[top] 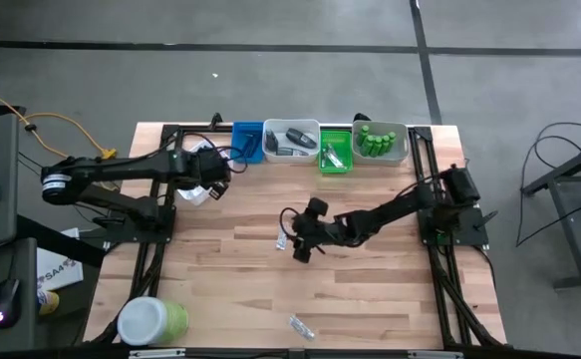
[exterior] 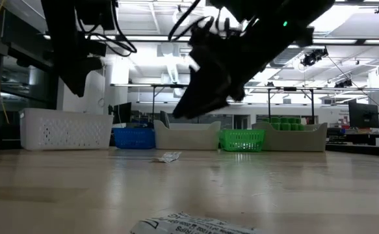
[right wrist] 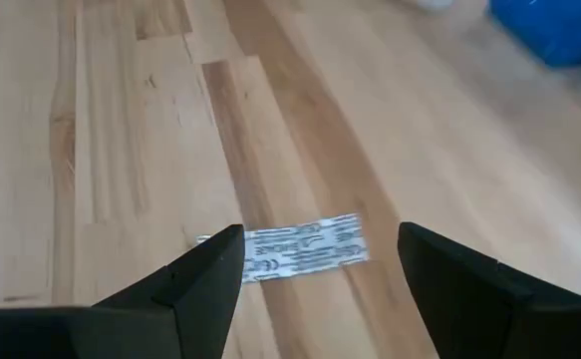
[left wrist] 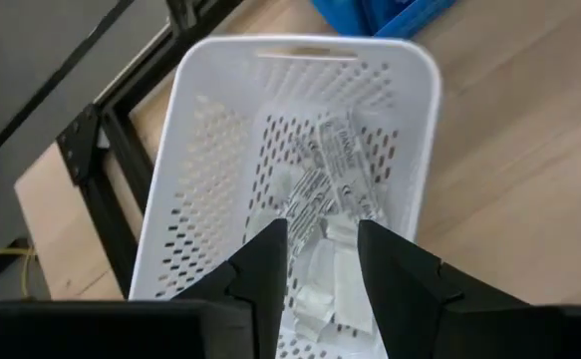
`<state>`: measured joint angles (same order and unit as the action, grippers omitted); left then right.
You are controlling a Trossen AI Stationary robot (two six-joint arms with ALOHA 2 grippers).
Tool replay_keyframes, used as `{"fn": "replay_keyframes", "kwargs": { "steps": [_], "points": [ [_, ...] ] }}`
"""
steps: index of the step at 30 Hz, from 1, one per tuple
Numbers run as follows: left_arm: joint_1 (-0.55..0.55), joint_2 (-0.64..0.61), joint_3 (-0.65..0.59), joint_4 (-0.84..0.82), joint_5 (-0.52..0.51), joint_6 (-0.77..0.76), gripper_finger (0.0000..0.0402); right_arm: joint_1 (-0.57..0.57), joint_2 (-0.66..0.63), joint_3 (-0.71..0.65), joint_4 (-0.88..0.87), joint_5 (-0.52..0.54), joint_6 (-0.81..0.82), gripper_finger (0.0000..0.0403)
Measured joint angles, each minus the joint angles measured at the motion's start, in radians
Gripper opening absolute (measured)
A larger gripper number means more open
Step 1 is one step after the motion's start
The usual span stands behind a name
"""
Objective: Pick & Place Travel size toiletries
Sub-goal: Put the bandage pack into the left white bin
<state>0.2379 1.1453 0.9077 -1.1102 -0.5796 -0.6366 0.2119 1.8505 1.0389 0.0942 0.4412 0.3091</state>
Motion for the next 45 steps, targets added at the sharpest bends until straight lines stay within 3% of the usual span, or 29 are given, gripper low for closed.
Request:
{"fn": "replay_keyframes", "kwargs": {
  "steps": [6,10,16,24,34,38,45],
  "points": [
    [-0.068,-0.037,0.0,0.014,0.0,0.008,0.0124,-0.079,0.062,0.001,0.051,-0.159,0.183,0.0258],
    [-0.129,-0.051,-0.001,0.018,-0.006,0.012,0.0124,-0.136,0.07,0.001,0.055,-0.188,0.289,0.0258],
    [-0.176,-0.061,-0.001,0.02,-0.015,0.005,0.0124,-0.129,0.088,0.002,0.091,-0.259,0.057,0.0258],
    [-0.181,-0.06,-0.001,0.019,-0.015,0.004,0.0124,-0.071,0.183,0.002,0.183,-0.113,-0.064,0.0258],
    [-0.181,-0.06,-0.001,0.017,-0.016,0.004,0.0124,-0.091,0.218,0.004,0.193,-0.128,-0.043,0.0257],
    [-0.181,-0.06,-0.001,0.016,-0.016,0.004,0.0124,-0.104,0.218,0.004,0.171,-0.143,-0.003,0.0233],
    [-0.181,-0.06,-0.001,0.016,-0.016,0.004,0.0124,-0.109,0.218,0.003,0.181,-0.141,0.035,0.0133]
  ]
}}
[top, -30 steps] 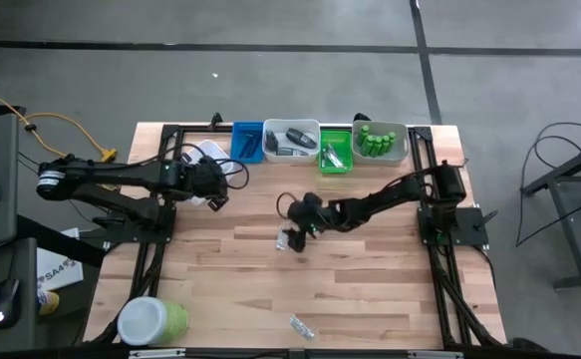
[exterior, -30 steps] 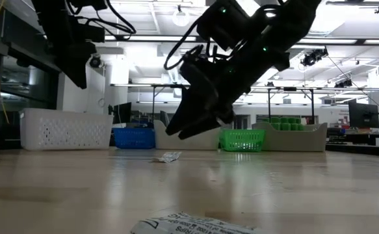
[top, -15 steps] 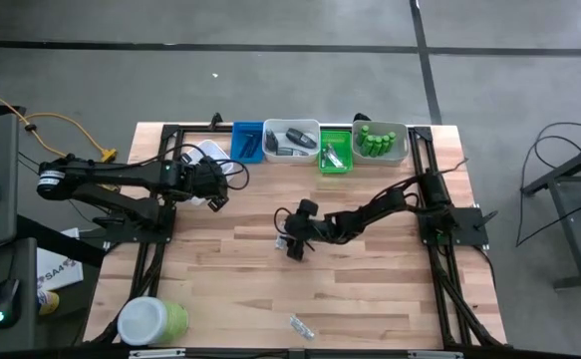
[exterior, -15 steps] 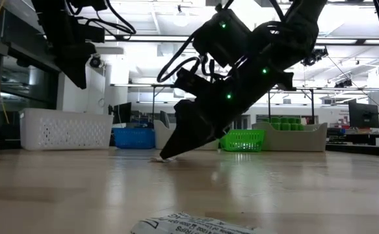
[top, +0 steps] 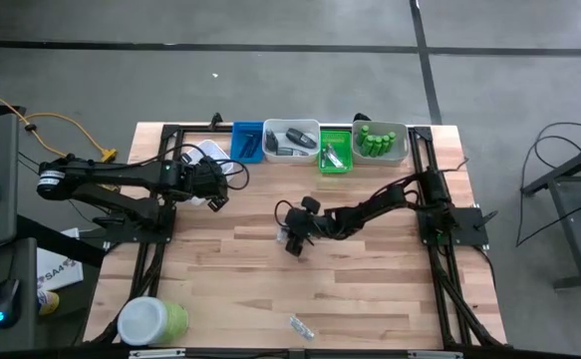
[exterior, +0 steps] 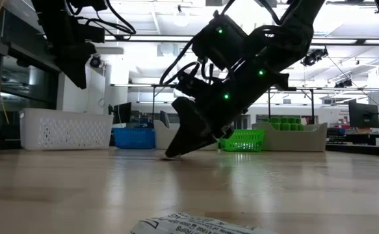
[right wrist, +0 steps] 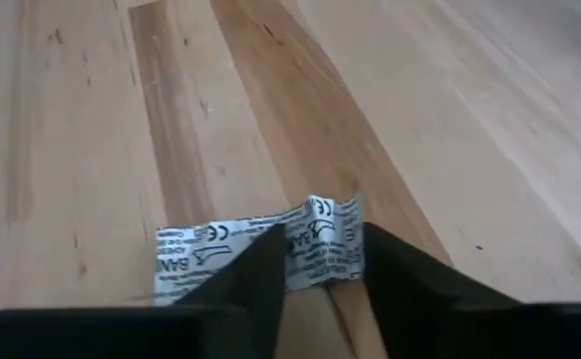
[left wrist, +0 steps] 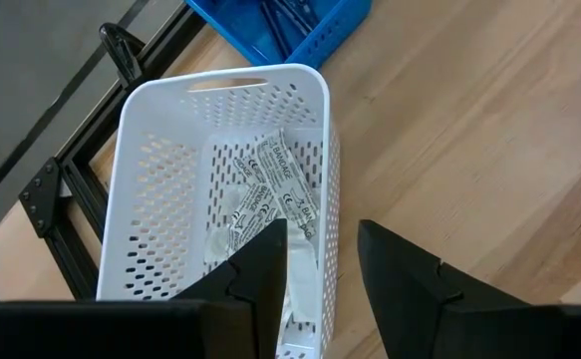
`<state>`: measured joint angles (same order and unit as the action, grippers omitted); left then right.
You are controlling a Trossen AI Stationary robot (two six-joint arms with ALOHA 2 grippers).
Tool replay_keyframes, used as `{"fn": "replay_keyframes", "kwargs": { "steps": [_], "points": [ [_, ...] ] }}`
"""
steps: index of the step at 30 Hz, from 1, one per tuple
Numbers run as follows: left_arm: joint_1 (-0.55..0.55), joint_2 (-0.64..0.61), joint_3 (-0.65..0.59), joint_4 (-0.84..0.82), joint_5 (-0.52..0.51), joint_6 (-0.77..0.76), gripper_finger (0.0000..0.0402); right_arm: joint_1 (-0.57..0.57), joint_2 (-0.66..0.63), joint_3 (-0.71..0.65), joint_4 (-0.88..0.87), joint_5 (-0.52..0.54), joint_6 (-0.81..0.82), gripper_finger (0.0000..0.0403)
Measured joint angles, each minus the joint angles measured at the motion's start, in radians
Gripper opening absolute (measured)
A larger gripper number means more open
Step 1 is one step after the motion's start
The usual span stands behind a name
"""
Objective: Pick & Place Travel size toiletries
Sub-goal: Put the bandage pack into the left white bin
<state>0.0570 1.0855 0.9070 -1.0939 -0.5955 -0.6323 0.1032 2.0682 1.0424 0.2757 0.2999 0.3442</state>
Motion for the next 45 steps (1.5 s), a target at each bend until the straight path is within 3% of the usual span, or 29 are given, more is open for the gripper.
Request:
{"fn": "replay_keyframes", "kwargs": {
  "steps": [9,22,27,33,36,40,45],
  "points": [
    [0.0,0.0,0.0,0.001,0.002,-0.002,0.0124,0.0,0.001,0.0,0.006,-0.01,0.02,0.0011],
    [-0.013,0.0,-0.093,0.225,0.067,0.055,0.0124,0.01,-0.111,-0.004,0.01,0.005,-0.002,0.0004],
    [-0.027,0.001,-0.172,0.489,0.174,0.174,0.0124,0.019,-0.172,-0.003,0.018,0.076,-0.083,0.0003],
    [-0.051,0.001,-0.267,0.893,0.396,0.418,0.0125,0.019,-0.193,-0.003,0.066,0.132,-0.176,0.0003],
    [-0.053,0.001,-0.289,0.99,0.454,0.45,0.0126,0.019,-0.197,-0.003,0.117,0.143,-0.22,0.0003],
    [-0.053,0.001,-0.295,1.046,0.517,0.449,0.015,0.019,-0.197,-0.003,0.175,0.156,-0.285,0.0003],
    [-0.051,0.015,-0.295,1.058,0.527,0.419,0.021,0.028,-0.197,-0.003,0.258,0.208,-0.374,0.0003]
  ]
}}
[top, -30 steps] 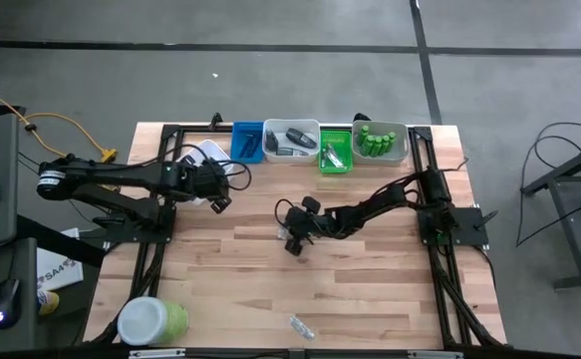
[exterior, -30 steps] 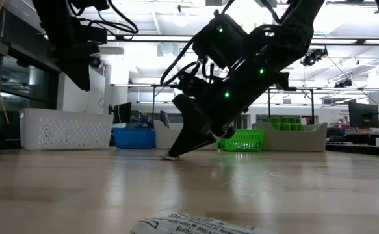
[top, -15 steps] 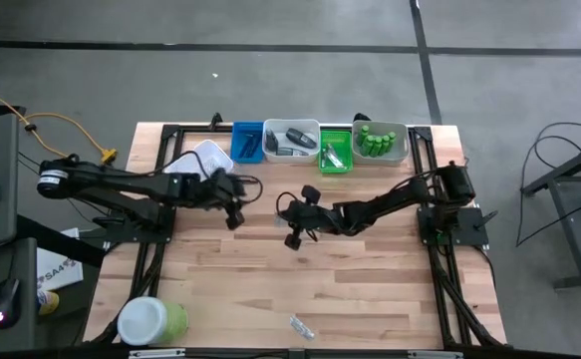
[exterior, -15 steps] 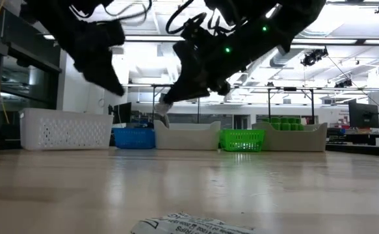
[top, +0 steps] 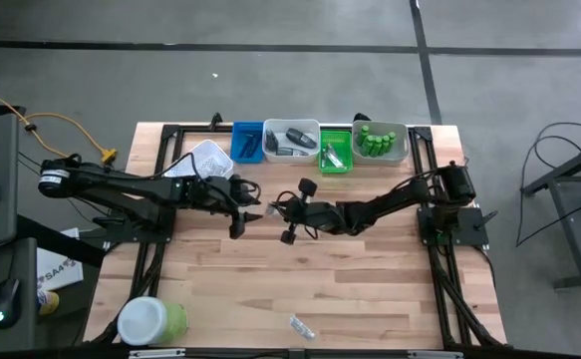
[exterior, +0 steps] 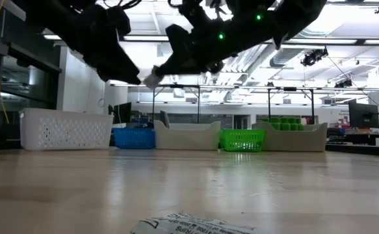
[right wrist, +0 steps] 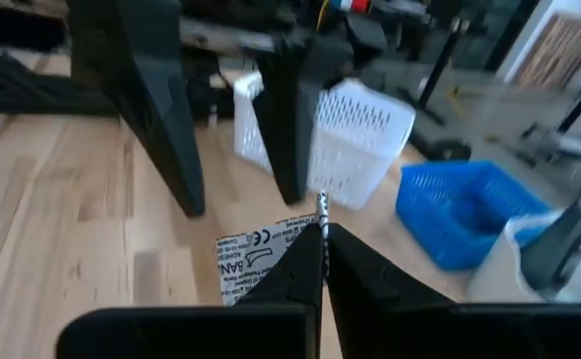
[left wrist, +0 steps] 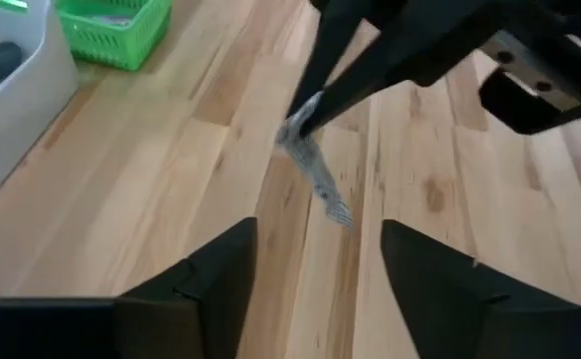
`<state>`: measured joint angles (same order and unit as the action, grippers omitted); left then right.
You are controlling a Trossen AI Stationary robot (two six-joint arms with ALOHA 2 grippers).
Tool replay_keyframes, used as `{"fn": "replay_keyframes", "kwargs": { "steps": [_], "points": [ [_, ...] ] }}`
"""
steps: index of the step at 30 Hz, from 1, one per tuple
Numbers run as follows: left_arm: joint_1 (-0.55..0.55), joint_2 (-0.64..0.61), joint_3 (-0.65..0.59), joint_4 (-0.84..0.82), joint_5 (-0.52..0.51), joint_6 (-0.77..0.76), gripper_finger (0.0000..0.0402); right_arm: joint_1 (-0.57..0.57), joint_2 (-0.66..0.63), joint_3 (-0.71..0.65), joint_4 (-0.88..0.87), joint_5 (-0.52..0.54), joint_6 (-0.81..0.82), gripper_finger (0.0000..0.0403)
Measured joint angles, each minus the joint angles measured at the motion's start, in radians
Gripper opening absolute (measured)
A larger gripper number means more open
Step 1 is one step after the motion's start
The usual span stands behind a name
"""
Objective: Pick & Place Travel size toiletries
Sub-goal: Put the bandage pack into the left white bin
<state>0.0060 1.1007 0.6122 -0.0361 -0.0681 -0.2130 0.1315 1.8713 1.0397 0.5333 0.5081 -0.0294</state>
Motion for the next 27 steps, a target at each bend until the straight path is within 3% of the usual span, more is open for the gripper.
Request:
{"fn": "replay_keyframes", "kwargs": {
  "steps": [6,17,22,27],
  "points": [
    [0.0,0.025,-0.001,0.074,-0.001,-0.047,0.0254,0.01,0.0,0.0,0.081,0.022,-0.088,0.0003],
    [0.0,0.059,0.002,0.176,-0.002,-0.112,0.0253,0.013,0.0,0.001,0.105,0.014,-0.126,0.0003],
    [0.0,0.059,0.002,0.174,-0.002,-0.169,0.0197,0.013,0.0,0.001,0.115,0.014,-0.13,0.0003],
    [0.0,0.059,0.002,0.167,-0.002,-0.185,0.0086,0.013,0.0,0.001,0.122,0.014,-0.131,0.0003]
  ]
}}
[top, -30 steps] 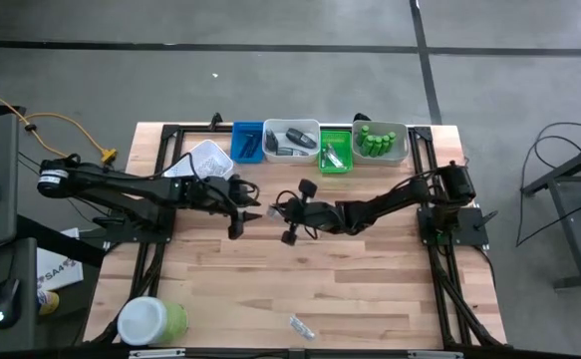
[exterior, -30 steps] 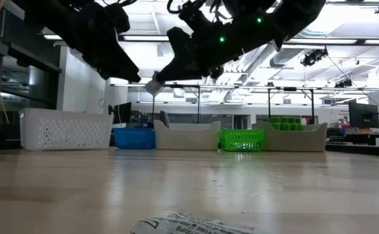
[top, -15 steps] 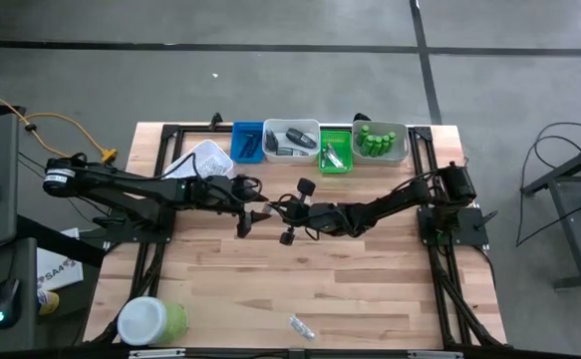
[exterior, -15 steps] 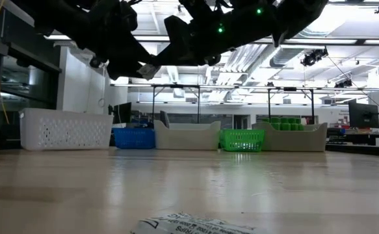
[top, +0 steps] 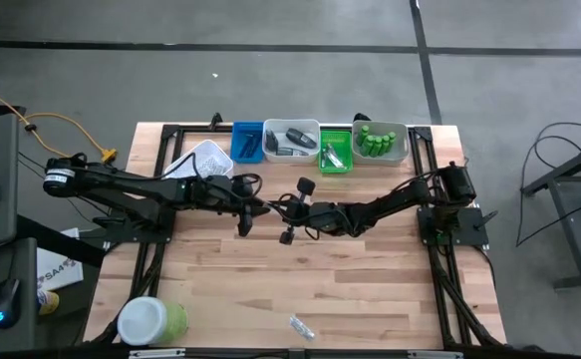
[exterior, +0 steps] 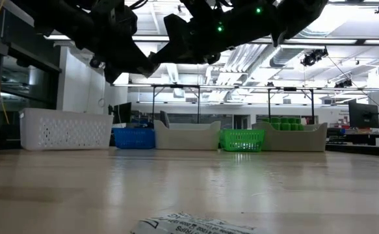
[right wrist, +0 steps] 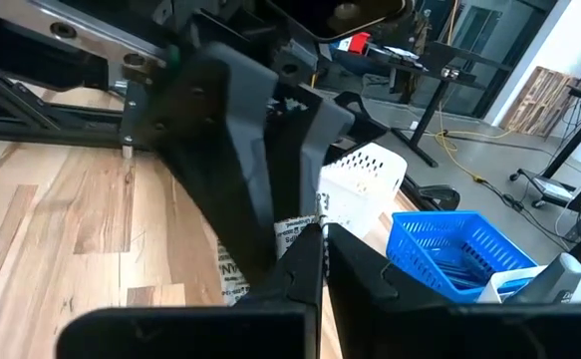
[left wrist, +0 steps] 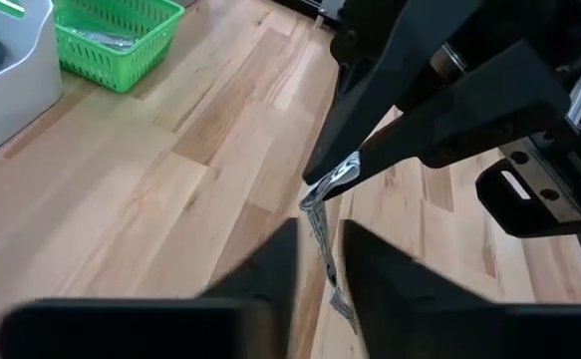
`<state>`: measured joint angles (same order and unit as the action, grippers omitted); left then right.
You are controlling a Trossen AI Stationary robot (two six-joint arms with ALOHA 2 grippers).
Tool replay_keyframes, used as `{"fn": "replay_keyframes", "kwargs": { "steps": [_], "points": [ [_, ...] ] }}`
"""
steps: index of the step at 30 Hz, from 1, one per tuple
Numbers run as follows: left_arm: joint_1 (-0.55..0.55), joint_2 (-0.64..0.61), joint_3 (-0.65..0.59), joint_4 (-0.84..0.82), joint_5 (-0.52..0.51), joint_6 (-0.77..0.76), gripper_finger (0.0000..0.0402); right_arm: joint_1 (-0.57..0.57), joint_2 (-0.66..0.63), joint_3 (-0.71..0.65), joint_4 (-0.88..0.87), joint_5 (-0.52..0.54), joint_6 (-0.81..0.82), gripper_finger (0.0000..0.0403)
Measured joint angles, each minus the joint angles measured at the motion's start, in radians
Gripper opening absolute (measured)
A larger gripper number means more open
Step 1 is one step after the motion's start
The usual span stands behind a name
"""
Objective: Pick & Place Travel size toiletries
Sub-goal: Put the bandage pack into the left white bin
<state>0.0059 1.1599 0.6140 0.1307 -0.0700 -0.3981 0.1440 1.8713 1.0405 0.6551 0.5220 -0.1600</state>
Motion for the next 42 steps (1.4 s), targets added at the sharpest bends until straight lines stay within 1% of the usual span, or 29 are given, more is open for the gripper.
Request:
{"fn": "replay_keyframes", "kwargs": {
  "steps": [2,3,4,7,10,13,17,19,21,24,26,28,30,32,34,36,38,42],
  "points": [
    [0.0,0.0,0.0,-0.002,0.0,0.0,0.0034,0.0,0.0,0.0,0.0,0.0,0.0,0.0003],
    [0.0,0.0,0.0,-0.005,0.0,0.001,0.0018,0.0,0.0,0.0,0.0,0.0,0.0,0.0003],
    [0.0,0.0,0.0,-0.006,0.0,0.002,0.0011,0.0,0.0,0.0,0.0,0.0,0.0,0.0003],
    [0.0,0.0,0.0,-0.007,-0.001,0.023,0.0008,0.0,0.0,0.0,0.0,-0.003,0.0,0.0007],
    [0.0,0.0,0.0,-0.01,-0.001,0.027,0.0003,0.006,0.0,0.0,0.0,-0.003,0.024,0.0024],
    [0.0,0.0,0.0,-0.026,-0.012,0.034,0.0002,0.015,-0.002,0.0,-0.006,-0.001,0.073,0.0058],
    [0.001,-0.011,0.0,-0.083,-0.039,0.035,0.0002,0.022,-0.033,0.0,-0.054,-0.001,0.168,0.0134],
    [0.004,-0.029,0.013,-0.161,-0.073,0.036,0.0002,0.028,-0.066,0.0,-0.121,0.006,0.198,0.0178],
    [0.015,-0.062,0.045,-0.306,-0.131,0.035,0.0001,0.036,-0.103,0.0,-0.202,0.033,0.242,0.0219],
    [0.021,-0.113,0.11,-0.515,-0.281,0.013,0.0001,0.053,-0.173,0.0,-0.365,0.053,0.334,0.0271],
    [0.021,-0.139,0.145,-0.676,-0.388,-0.025,0.0001,0.066,-0.217,0.001,-0.468,0.051,0.415,0.0295],
    [0.021,-0.148,0.181,-0.81,-0.47,-0.081,0.0001,0.084,-0.252,0.0,-0.563,0.044,0.484,0.0312],
    [0.021,-0.153,0.205,-0.946,-0.543,-0.156,0.0001,0.108,-0.281,0.001,-0.642,0.039,0.532,0.0322],
    [0.021,-0.152,0.211,-1.044,-0.612,-0.234,0.0001,0.136,-0.295,0.0,-0.695,0.038,0.572,0.0326],
    [0.036,-0.143,0.211,-1.125,-0.642,-0.318,0.0001,0.166,-0.296,0.001,-0.715,0.042,0.602,0.0326],
    [0.064,-0.131,0.211,-1.191,-0.639,-0.402,0.0,0.197,-0.295,0.0,-0.726,0.057,0.61,0.0324],
    [0.096,-0.108,0.211,-1.234,-0.631,-0.452,0.0,0.226,-0.294,0.0,-0.72,0.068,0.62,0.0319],
    [0.171,-0.059,0.21,-1.238,-0.581,-0.446,0.0,0.273,-0.294,0.0,-0.729,0.096,0.662,0.0309]
  ]
}}
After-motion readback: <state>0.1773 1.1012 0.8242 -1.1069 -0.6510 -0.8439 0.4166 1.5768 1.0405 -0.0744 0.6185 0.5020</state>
